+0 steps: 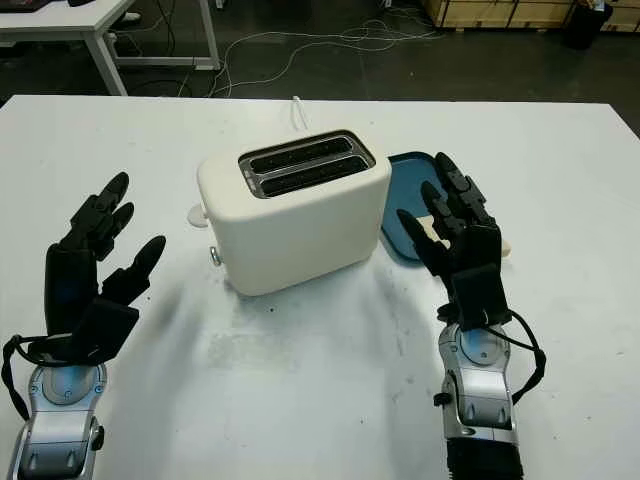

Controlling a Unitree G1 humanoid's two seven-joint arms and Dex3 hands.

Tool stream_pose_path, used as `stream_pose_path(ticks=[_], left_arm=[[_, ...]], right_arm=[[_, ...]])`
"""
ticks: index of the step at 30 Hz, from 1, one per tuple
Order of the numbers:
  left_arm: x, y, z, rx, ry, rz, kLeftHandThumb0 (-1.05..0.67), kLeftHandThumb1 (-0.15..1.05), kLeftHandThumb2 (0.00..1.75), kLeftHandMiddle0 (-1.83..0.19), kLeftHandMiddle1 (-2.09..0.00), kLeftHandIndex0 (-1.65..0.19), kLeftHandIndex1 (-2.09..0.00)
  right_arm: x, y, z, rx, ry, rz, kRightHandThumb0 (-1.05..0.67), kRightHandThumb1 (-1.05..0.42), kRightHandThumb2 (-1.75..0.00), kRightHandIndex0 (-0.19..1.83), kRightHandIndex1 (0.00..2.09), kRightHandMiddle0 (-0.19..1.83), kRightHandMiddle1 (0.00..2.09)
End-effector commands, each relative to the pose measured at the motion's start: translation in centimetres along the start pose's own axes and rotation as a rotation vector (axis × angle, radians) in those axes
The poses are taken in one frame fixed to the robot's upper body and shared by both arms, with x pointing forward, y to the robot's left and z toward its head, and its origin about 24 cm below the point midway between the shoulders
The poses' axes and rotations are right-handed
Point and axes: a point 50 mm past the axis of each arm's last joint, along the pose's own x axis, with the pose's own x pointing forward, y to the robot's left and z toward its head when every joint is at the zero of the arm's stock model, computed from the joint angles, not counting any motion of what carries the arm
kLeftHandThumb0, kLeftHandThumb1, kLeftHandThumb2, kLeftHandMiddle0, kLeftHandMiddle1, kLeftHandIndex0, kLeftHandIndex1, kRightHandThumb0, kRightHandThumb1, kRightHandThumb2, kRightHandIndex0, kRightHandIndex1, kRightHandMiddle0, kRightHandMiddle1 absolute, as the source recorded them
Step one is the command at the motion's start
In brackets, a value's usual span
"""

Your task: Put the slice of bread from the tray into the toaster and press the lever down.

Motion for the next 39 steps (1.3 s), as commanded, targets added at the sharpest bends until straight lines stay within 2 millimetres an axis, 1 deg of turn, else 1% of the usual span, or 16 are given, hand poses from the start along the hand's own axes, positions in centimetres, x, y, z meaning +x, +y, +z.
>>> stream_pose_path(ticks=[1, 6, 11, 13, 15, 17, 20, 22, 23, 25, 27, 31, 39], left_arm=[[0.0, 0.0, 0.1, 0.013, -0.005, 0.000, -0.79, 0.92, 0.32, -0.53, -0.02, -0.41, 0.00], [0.1, -0.1, 0.2, -0.002, -0.003, 0.001, -0.79, 0.92, 0.31, -0.53, -0.02, -0.41, 0.00], [0.1, 0.0, 0.2, 0.013, -0.012, 0.004, -0.79, 0.92, 0.32, -0.54, -0.02, -0.41, 0.00], [0.1, 0.1, 0.1, 0.008, -0.012, 0.010, -0.79, 0.92, 0.32, -0.55, -0.02, -0.41, 0.00], [0.2, 0.1, 0.2, 0.009, -0.012, 0.010, -0.80, 0.92, 0.32, -0.55, -0.02, -0.41, 0.00], [0.2, 0.1, 0.2, 0.010, -0.016, 0.004, -0.80, 0.92, 0.32, -0.55, -0.02, -0.41, 0.00], [0.3, 0.2, 0.3, 0.022, -0.020, 0.000, -0.81, 0.92, 0.34, -0.54, -0.01, -0.41, 0.00], [0.4, 0.3, 0.3, 0.028, -0.025, 0.006, -0.83, 0.92, 0.37, -0.55, -0.01, -0.41, 0.00], [0.5, 0.3, 0.4, 0.016, -0.032, 0.009, -0.84, 0.92, 0.37, -0.55, -0.01, -0.41, 0.00], [0.7, 0.4, 0.4, 0.003, -0.036, 0.009, -0.81, 0.92, 0.37, -0.54, -0.01, -0.41, 0.00], [0.9, 0.5, 0.5, 0.009, -0.045, 0.002, -0.79, 0.92, 0.38, -0.53, 0.00, -0.40, 0.00], [1.3, 0.7, 0.8, 0.043, -0.068, 0.003, -0.79, 0.92, 0.41, -0.54, -0.01, -0.40, -0.01], [1.6, 1.0, 0.9, 0.048, -0.083, 0.010, -0.79, 0.92, 0.41, -0.55, -0.01, -0.41, -0.01]], right_arm=[[-0.1, 0.0, 0.0, 0.007, 0.008, -0.001, -0.57, -0.92, -0.02, 0.47, 0.01, 0.43, 0.00], [-0.1, -0.1, 0.0, 0.006, 0.007, -0.001, -0.57, -0.92, -0.02, 0.47, 0.00, 0.43, 0.00], [-0.1, -0.1, 0.0, 0.008, 0.013, 0.021, -0.60, -0.92, -0.02, 0.48, 0.00, 0.44, 0.00], [-0.1, -0.3, 0.2, -0.006, 0.006, 0.042, -0.60, -0.92, -0.03, 0.47, 0.00, 0.43, 0.00], [0.0, -0.8, 0.6, -0.062, -0.021, 0.065, -0.59, -0.92, -0.02, 0.46, 0.00, 0.43, 0.00], [-0.1, -1.9, 1.1, -0.140, -0.048, 0.086, -0.58, -0.92, -0.02, 0.46, 0.00, 0.43, 0.00], [-0.1, -4.2, 2.1, -0.418, -0.091, 0.099, -0.60, -0.92, -0.01, 0.48, 0.01, 0.44, 0.01], [-0.1, -6.1, 2.6, -0.604, -0.115, 0.094, -0.60, -0.88, 0.00, 0.51, 0.02, 0.47, 0.02], [0.0, -7.0, 2.8, -0.694, -0.119, 0.098, -0.57, -0.86, 0.00, 0.52, 0.02, 0.49, 0.02], [0.1, -8.6, 3.0, -0.815, -0.118, 0.114, -0.54, -0.82, 0.00, 0.50, 0.01, 0.47, 0.01], [0.1, -9.7, 2.9, -0.885, -0.116, 0.134, -0.52, -0.80, 0.00, 0.48, 0.00, 0.46, 0.00], [0.1, -11.1, 2.6, -1.052, -0.108, 0.190, -0.52, -0.79, 0.00, 0.43, 0.00, 0.44, 0.00], [0.2, -12.5, 0.9, -1.384, -0.118, 0.281, -0.49, -0.76, 0.00, 0.35, 0.00, 0.38, 0.00]])
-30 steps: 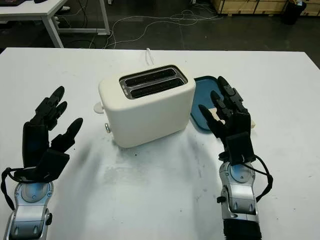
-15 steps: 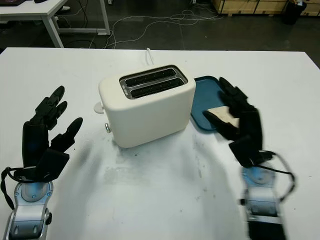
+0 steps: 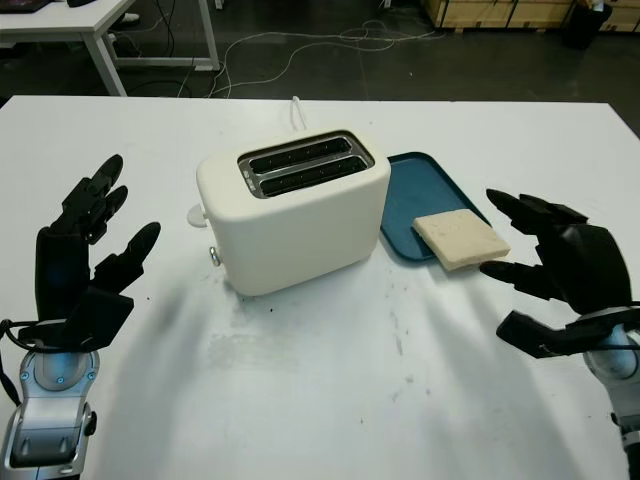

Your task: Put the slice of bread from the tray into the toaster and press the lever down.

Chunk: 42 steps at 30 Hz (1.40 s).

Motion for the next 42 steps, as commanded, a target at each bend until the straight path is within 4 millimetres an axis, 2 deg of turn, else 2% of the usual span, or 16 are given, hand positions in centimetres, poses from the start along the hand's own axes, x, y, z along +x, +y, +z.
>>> stream_pose_path(ticks=[1, 10, 16, 27, 42], left_arm=[[0.3, 0.2, 0.1, 0.008, -0.022, 0.005, -0.79, 0.92, 0.41, -0.55, -0.01, -0.41, -0.01], [0.2, 0.1, 0.2, 0.001, -0.020, 0.011, -0.80, 0.92, 0.39, -0.56, -0.02, -0.42, -0.01], [0.2, 0.1, 0.2, -0.009, -0.021, 0.014, -0.80, 0.92, 0.39, -0.56, -0.01, -0.42, -0.01], [0.1, 0.3, 0.2, 0.004, -0.028, 0.014, -0.80, 0.92, 0.40, -0.56, -0.01, -0.42, 0.00], [0.1, 0.3, 0.6, -0.010, -0.047, 0.029, -0.78, 0.92, 0.37, -0.58, -0.01, -0.44, -0.01]], right_arm=[[0.3, -0.1, -0.3, -0.075, -0.017, 0.010, -0.48, -0.76, 0.00, 0.33, 0.00, 0.36, 0.00], [1.0, 1.9, -1.0, -0.180, -0.001, 0.063, -0.35, -0.78, -0.01, 0.24, 0.00, 0.26, 0.00], [1.8, 3.7, -1.2, -0.220, 0.009, 0.041, -0.30, -0.79, -0.01, 0.26, 0.01, 0.26, 0.01], [2.9, 5.4, -1.1, -0.282, 0.012, 0.025, -0.32, -0.83, -0.01, 0.31, 0.04, 0.30, 0.01], [3.8, 6.2, -0.8, -0.319, -0.008, 0.066, -0.38, -0.86, 0.00, 0.39, 0.06, 0.38, 0.02]])
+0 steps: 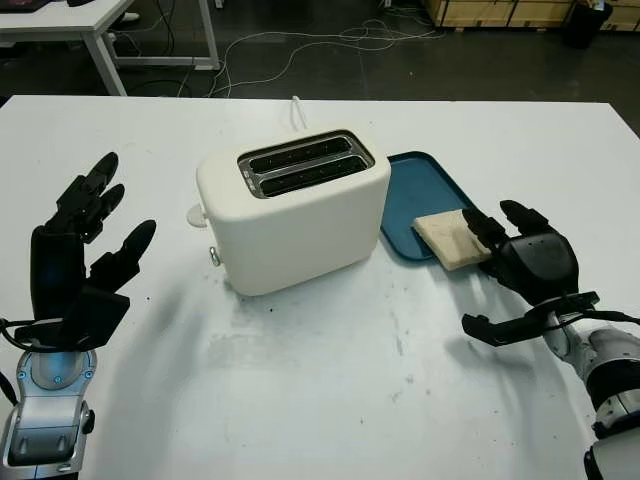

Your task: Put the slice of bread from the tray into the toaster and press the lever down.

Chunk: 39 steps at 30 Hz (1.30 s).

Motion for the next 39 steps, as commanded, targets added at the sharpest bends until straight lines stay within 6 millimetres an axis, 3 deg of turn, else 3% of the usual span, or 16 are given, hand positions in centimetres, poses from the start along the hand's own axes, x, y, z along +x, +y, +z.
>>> stream_pose_path(ticks=[1, 8, 11, 12, 15, 18, 21, 31, 34, 36, 37, 38, 39], left_arm=[[0.1, 0.2, 0.4, 0.003, -0.032, 0.013, -0.78, 0.92, 0.37, -0.58, -0.01, -0.44, -0.01], [0.1, 0.2, 0.5, -0.019, -0.030, 0.018, -0.78, 0.92, 0.35, -0.58, -0.01, -0.44, 0.00], [0.1, 0.2, 0.5, -0.001, -0.031, 0.016, -0.77, 0.92, 0.35, -0.58, -0.01, -0.44, 0.00], [0.1, 0.2, 0.5, 0.003, -0.030, 0.015, -0.78, 0.92, 0.35, -0.58, -0.01, -0.44, 0.00], [0.1, 0.3, 0.5, -0.001, -0.030, 0.011, -0.78, 0.92, 0.36, -0.58, -0.01, -0.44, 0.00], [0.0, 0.2, 0.5, 0.000, -0.029, 0.012, -0.78, 0.92, 0.36, -0.58, -0.01, -0.44, 0.00], [0.0, 0.2, 0.5, -0.002, -0.031, 0.012, -0.77, 0.92, 0.35, -0.58, -0.01, -0.44, 0.00], [0.0, 0.1, 0.4, 0.005, -0.023, 0.003, -0.77, 0.92, 0.36, -0.58, -0.01, -0.44, 0.00], [0.0, 0.1, 0.4, 0.007, -0.020, 0.005, -0.77, 0.92, 0.35, -0.58, -0.01, -0.44, 0.00], [0.0, 0.1, 0.4, 0.008, -0.019, 0.003, -0.77, 0.92, 0.36, -0.58, -0.01, -0.44, 0.00], [0.0, 0.1, 0.4, 0.008, -0.018, 0.002, -0.77, 0.92, 0.36, -0.58, 0.00, -0.44, 0.00], [0.0, 0.1, 0.4, 0.008, -0.018, 0.001, -0.77, 0.92, 0.36, -0.58, 0.00, -0.44, 0.00], [0.0, 0.1, 0.4, 0.007, -0.017, 0.003, -0.76, 0.92, 0.36, -0.58, 0.00, -0.44, 0.00]], right_arm=[[0.0, 0.7, 0.6, -0.011, -0.008, 0.038, -0.38, -0.86, 0.00, 0.40, 0.06, 0.39, 0.03], [0.3, 0.8, 1.5, -0.001, -0.084, 0.015, -0.29, -0.90, -0.06, 0.70, 0.25, 0.66, 0.09], [0.2, 0.7, 1.8, -0.023, -0.121, -0.043, -0.29, -0.92, -0.10, 0.59, 1.21, 0.91, 0.14], [0.2, 0.7, 1.9, -0.031, -0.126, -0.049, -0.33, -0.92, -0.20, 0.54, 1.52, 0.76, 0.59], [0.2, 0.6, 1.9, -0.041, -0.133, -0.070, -0.42, -0.92, -0.32, 0.58, 1.72, 0.41, 1.46], [0.0, 0.5, 1.9, -0.041, -0.150, -0.109, -0.46, -0.92, -0.35, 0.62, 1.74, 0.31, 1.72], [-0.1, 0.5, 1.8, -0.053, -0.154, -0.115, -0.48, -0.92, -0.43, 0.59, 1.75, 0.28, 1.74], [0.0, 0.3, 1.7, -0.012, -0.141, -0.131, -0.46, -0.92, -0.34, 0.56, 1.75, 0.29, 1.72], [0.2, 0.0, 1.6, 0.051, -0.117, -0.123, -0.45, -0.92, -0.36, 0.47, 1.74, 0.38, 1.46], [0.5, -0.3, 1.4, 0.088, -0.099, -0.101, -0.45, -0.92, -0.42, 0.47, 1.57, 0.44, 1.25], [0.7, -0.5, 1.4, 0.102, -0.095, -0.100, -0.45, -0.92, -0.42, 0.46, 1.59, 0.47, 1.18], [0.9, -0.7, 1.3, 0.110, -0.091, -0.100, -0.45, -0.92, -0.42, 0.44, 1.67, 0.47, 1.20], [1.1, -1.0, 1.3, 0.115, -0.088, -0.100, -0.45, -0.92, -0.44, 0.43, 1.71, 0.36, 1.40]])
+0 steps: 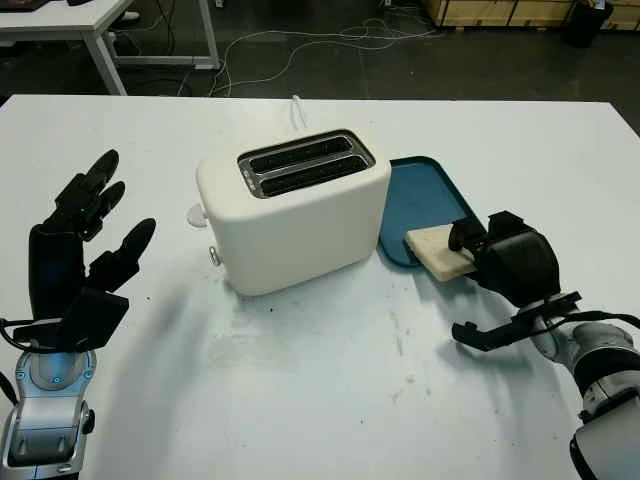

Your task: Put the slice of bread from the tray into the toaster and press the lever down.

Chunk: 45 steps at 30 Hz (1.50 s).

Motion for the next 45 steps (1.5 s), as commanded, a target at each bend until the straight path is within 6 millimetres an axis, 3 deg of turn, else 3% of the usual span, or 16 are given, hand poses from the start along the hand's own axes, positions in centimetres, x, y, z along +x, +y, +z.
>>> stream_pose_path(ticks=[1, 4, 7, 13, 16, 18, 21, 24, 26, 27, 29, 33, 34, 36, 41, 45], left_arm=[[-0.1, 0.1, 0.1, 0.011, -0.005, 0.001, -0.76, 0.92, 0.35, -0.58, 0.00, -0.44, 0.00], [-0.1, 0.1, 0.0, 0.004, -0.008, 0.001, -0.76, 0.92, 0.35, -0.58, 0.00, -0.44, 0.00], [-0.1, 0.1, 0.1, 0.008, -0.002, -0.003, -0.76, 0.92, 0.35, -0.57, 0.00, -0.43, 0.00], [-0.1, 0.1, 0.1, 0.000, -0.003, 0.001, -0.75, 0.92, 0.34, -0.57, 0.00, -0.43, 0.00], [-0.1, 0.2, 0.1, 0.011, -0.006, 0.002, -0.75, 0.92, 0.34, -0.57, 0.00, -0.43, 0.00], [-0.1, 0.1, 0.1, 0.003, -0.002, 0.003, -0.75, 0.92, 0.34, -0.57, 0.00, -0.43, 0.00], [-0.1, 0.1, 0.1, 0.007, -0.003, 0.003, -0.76, 0.92, 0.34, -0.57, 0.00, -0.43, 0.00], [0.0, 0.2, 0.1, 0.012, -0.002, 0.005, -0.76, 0.92, 0.35, -0.58, 0.00, -0.43, 0.00], [0.0, 0.2, 0.1, 0.011, 0.000, 0.002, -0.76, 0.92, 0.35, -0.57, 0.00, -0.43, 0.00], [0.0, 0.2, 0.1, 0.017, 0.005, 0.003, -0.76, 0.92, 0.35, -0.57, 0.00, -0.43, 0.00], [0.0, 0.2, 0.1, 0.020, 0.002, 0.008, -0.77, 0.92, 0.35, -0.58, -0.01, -0.44, -0.01], [0.0, 0.2, 0.1, 0.014, 0.002, 0.004, -0.76, 0.92, 0.35, -0.58, 0.00, -0.44, 0.00], [0.0, 0.2, 0.2, 0.012, 0.002, 0.004, -0.76, 0.92, 0.34, -0.58, 0.00, -0.44, 0.00], [0.0, 0.2, 0.2, 0.009, 0.004, 0.000, -0.76, 0.92, 0.34, -0.58, 0.00, -0.43, 0.00], [0.0, 0.1, 0.2, 0.010, 0.001, 0.006, -0.77, 0.92, 0.33, -0.58, -0.01, -0.44, 0.00], [0.0, 0.2, 0.1, 0.021, -0.002, 0.004, -0.77, 0.92, 0.35, -0.58, -0.01, -0.44, 0.00]], right_arm=[[0.9, -1.0, -0.1, 0.028, 0.007, -0.026, -0.46, -0.92, -0.44, 0.44, 1.73, 0.27, 1.60], [1.6, -1.9, -0.2, 0.051, -0.006, -0.036, -0.47, -0.92, -0.47, 0.42, 1.74, 0.20, 1.73], [2.4, -3.2, -0.4, 0.056, -0.033, -0.025, -0.54, -0.92, -0.60, 0.42, 1.75, 0.18, 1.74], [4.2, -5.8, -0.7, 0.110, -0.016, 0.042, -0.56, -0.92, -0.49, 0.60, 1.75, 0.29, 1.75], [4.6, -6.4, -0.9, 0.150, 0.006, 0.072, -0.59, -0.92, -0.48, 0.67, 1.75, 0.38, 1.60], [4.8, -6.8, -0.9, 0.148, -0.003, 0.084, -0.57, -0.92, -0.46, 0.69, 1.75, 0.42, 1.61], [5.0, -7.4, -0.9, 0.115, -0.023, 0.105, -0.57, -0.92, -0.49, 0.66, 1.75, 0.37, 1.73], [5.7, -8.7, -1.4, 0.082, -0.009, 0.120, -0.53, -0.92, -0.53, 0.60, 1.75, 0.38, 1.61], [6.3, -9.9, -1.8, 0.072, 0.007, 0.100, -0.45, -0.92, -0.46, 0.58, 1.75, 0.38, 1.66], [6.6, -10.6, -2.1, 0.096, 0.020, 0.097, -0.43, -0.92, -0.43, 0.55, 1.75, 0.35, 1.68], [7.2, -12.5, -3.0, 0.173, 0.031, 0.065, -0.37, -0.92, -0.37, 0.57, 1.75, 0.48, 1.46], [8.5, -17.1, -3.9, 0.195, 0.031, 0.047, -0.41, -0.92, -0.34, 0.56, 1.75, 0.42, 1.62], [8.9, -18.5, -4.0, 0.227, 0.016, 0.040, -0.37, -0.92, -0.32, 0.56, 1.75, 0.48, 1.55], [9.6, -21.0, -3.8, 0.251, -0.017, 0.022, -0.34, -0.92, -0.30, 0.57, 1.75, 0.52, 1.52], [11.5, -25.7, -2.9, 0.372, -0.064, 0.028, -0.50, -0.92, -0.30, 0.72, 1.75, 0.57, 1.65], [12.7, -28.3, -1.7, 0.448, -0.116, 0.044, -0.58, -0.92, -0.24, 0.82, 1.75, 0.69, 1.65]])
